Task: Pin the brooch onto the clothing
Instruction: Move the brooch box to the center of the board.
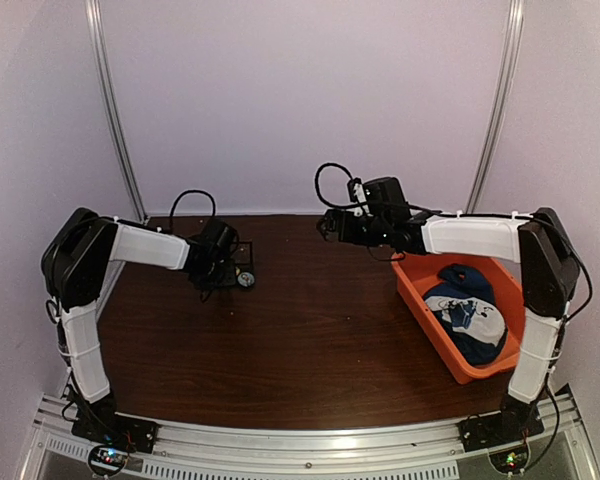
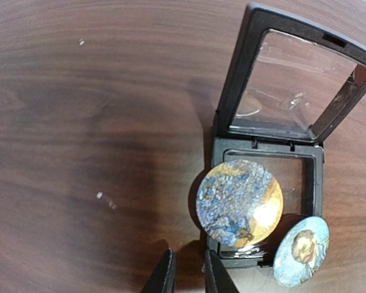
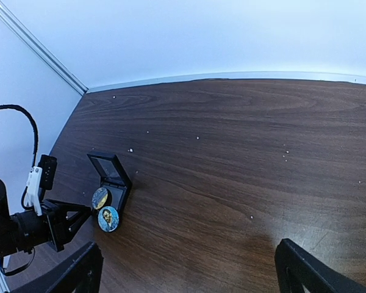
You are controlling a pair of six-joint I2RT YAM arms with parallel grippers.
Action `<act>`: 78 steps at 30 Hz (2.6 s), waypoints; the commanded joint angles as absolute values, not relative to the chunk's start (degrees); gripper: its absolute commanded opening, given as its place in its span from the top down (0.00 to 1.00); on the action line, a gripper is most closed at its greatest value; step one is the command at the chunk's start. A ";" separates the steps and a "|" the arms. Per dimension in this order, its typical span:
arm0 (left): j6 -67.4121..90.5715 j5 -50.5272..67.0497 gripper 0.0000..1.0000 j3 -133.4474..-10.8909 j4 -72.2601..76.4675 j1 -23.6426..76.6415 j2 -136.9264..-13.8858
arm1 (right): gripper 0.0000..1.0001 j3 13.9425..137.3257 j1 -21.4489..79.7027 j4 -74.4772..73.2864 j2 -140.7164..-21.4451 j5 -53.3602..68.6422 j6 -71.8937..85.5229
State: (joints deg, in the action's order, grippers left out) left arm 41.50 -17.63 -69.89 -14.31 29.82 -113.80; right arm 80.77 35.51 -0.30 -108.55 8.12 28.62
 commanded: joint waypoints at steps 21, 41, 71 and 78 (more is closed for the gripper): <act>42.63 -21.06 0.63 -65.49 -14.71 29.69 -101.40 | 0.00 73.84 39.69 -1.63 -103.18 5.05 25.72; 38.72 -24.73 0.22 -64.73 -17.20 35.30 -88.72 | 0.00 70.77 40.78 -8.06 -92.78 -1.85 20.28; 36.33 -29.95 0.02 -59.15 -20.34 38.85 -71.66 | 0.00 67.95 40.69 -7.99 -91.03 -0.97 19.12; 35.78 -30.97 0.02 -59.06 -20.39 38.85 -70.94 | 0.00 68.54 40.56 -8.78 -91.34 -1.23 18.72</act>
State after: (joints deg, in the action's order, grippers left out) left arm 36.95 -29.26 -59.68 -21.10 38.48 -72.23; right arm 67.13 40.53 -7.33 -90.65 -1.08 19.42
